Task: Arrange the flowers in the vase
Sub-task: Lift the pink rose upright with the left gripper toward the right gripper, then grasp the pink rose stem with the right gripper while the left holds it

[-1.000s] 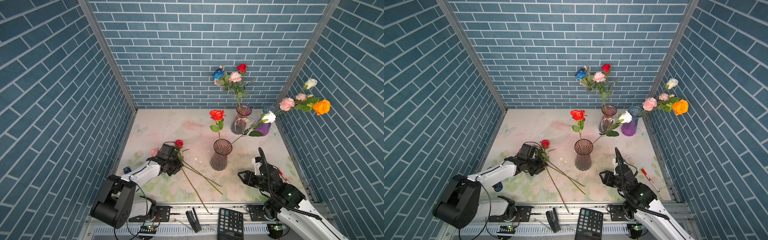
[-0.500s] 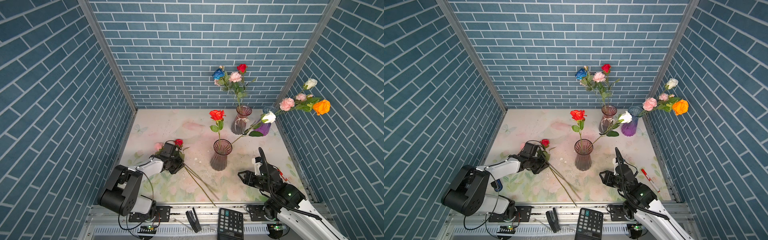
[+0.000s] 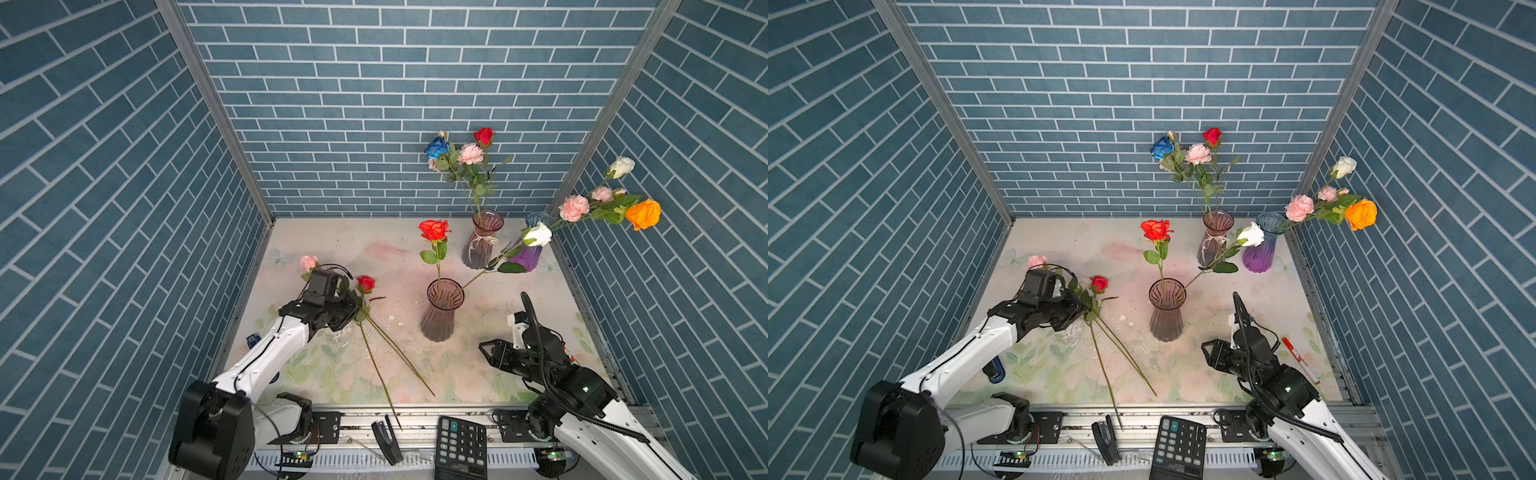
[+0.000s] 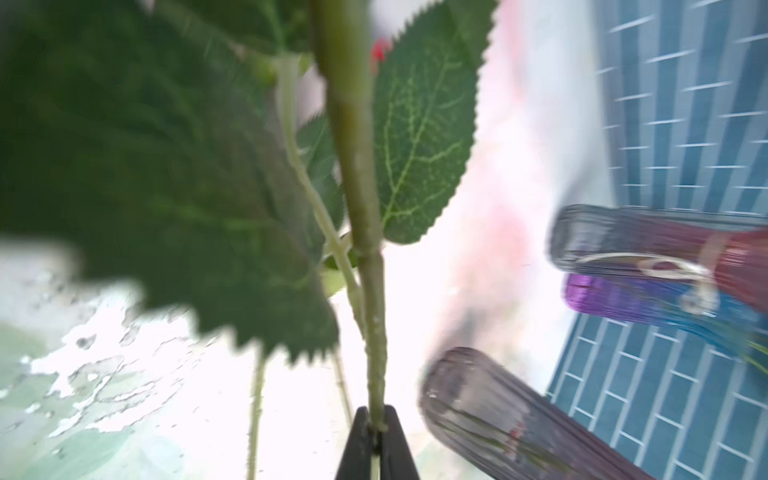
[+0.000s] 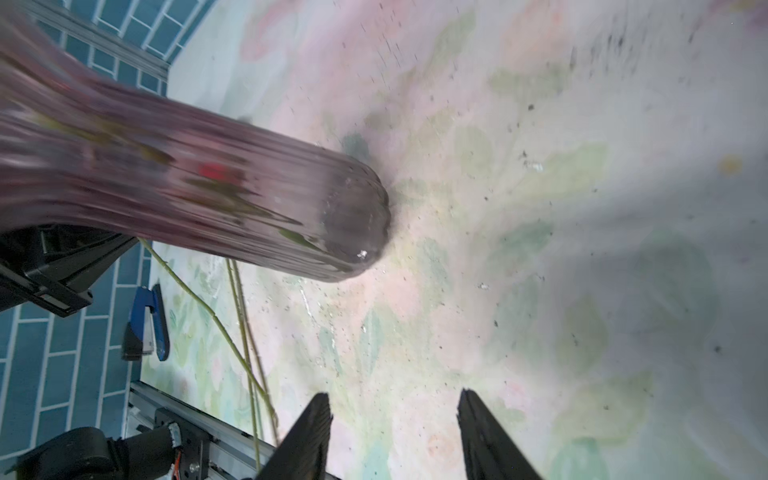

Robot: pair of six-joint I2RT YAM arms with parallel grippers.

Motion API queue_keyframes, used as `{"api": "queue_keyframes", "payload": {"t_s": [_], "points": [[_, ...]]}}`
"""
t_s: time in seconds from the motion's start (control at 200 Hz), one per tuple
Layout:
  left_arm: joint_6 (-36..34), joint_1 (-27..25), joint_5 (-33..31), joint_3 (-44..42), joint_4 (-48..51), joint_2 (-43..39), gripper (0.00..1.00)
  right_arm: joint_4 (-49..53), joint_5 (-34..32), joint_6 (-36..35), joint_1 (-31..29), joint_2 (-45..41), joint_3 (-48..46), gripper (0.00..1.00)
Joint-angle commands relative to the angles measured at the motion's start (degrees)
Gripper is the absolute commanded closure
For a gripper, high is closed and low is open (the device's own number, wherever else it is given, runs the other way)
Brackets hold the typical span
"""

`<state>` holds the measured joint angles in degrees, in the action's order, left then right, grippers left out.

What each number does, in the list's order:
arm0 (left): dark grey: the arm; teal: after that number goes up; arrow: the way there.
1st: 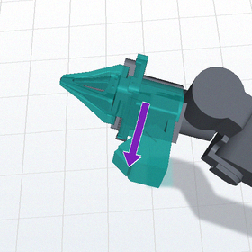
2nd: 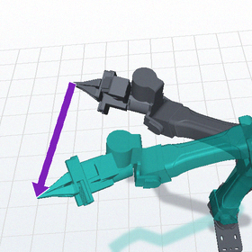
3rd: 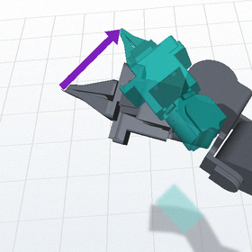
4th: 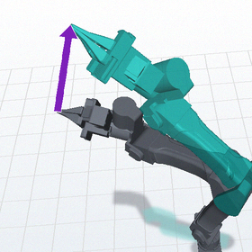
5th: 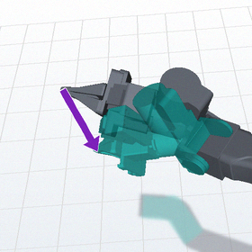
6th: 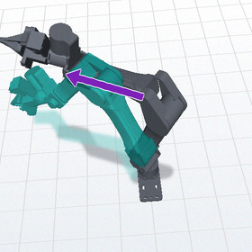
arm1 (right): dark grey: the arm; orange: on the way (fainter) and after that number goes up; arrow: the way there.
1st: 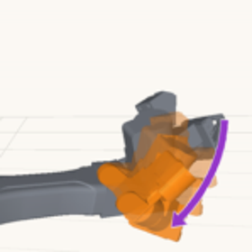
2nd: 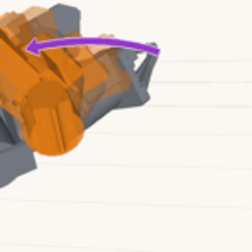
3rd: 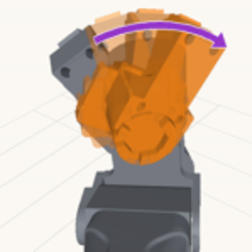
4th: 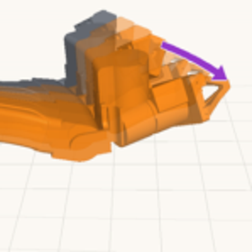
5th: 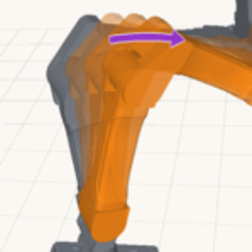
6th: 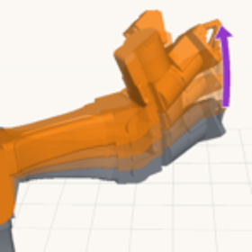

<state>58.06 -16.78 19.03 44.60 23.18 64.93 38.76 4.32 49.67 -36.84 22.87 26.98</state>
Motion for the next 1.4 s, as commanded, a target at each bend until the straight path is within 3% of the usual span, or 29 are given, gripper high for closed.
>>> {"api": "queue_keyframes", "payload": {"t_s": [0.0, 0.145, 0.325, 0.495, 0.67, 1.055, 1.39], "points": [[-7.51, 0.74, -3.22, 7.64, 8.02, -4.51, 1.00, 3.45, -5.52, -5.46, 0.19, -0.41, 9.22, 0.48], [-14.79, 0.86, -3.15, 19.21, 11.64, -6.62, 1.00, 4.40, -5.47, -16.13, 0.19, 7.73, 24.25, 0.46], [-24.21, 0.78, 4.22, 29.20, 8.13, -7.74, 1.00, 1.20, 8.50, -28.11, 0.23, 21.89, 42.59, 0.47], [-32.24, -1.85, 18.90, 34.99, 2.47, -7.45, 1.00, -10.86, 25.10, -31.50, 0.10, 29.66, 50.98, 0.50], [-41.61, -12.25, 19.58, 42.38, 8.46, -5.07, 1.00, -14.38, 37.15, -28.84, -0.11, 40.00, 61.80, 0.52], [-44.21, -22.77, 18.45, 46.42, 10.43, 1.09, 1.00, -15.83, 41.64, -24.09, -4.11, 51.39, 73.22, 0.56], [-43.82, -25.67, 17.46, 47.68, 10.27, 3.17, 1.00, -12.05, 39.47, -24.37, -5.61, 54.02, 74.67, 0.64]]}}
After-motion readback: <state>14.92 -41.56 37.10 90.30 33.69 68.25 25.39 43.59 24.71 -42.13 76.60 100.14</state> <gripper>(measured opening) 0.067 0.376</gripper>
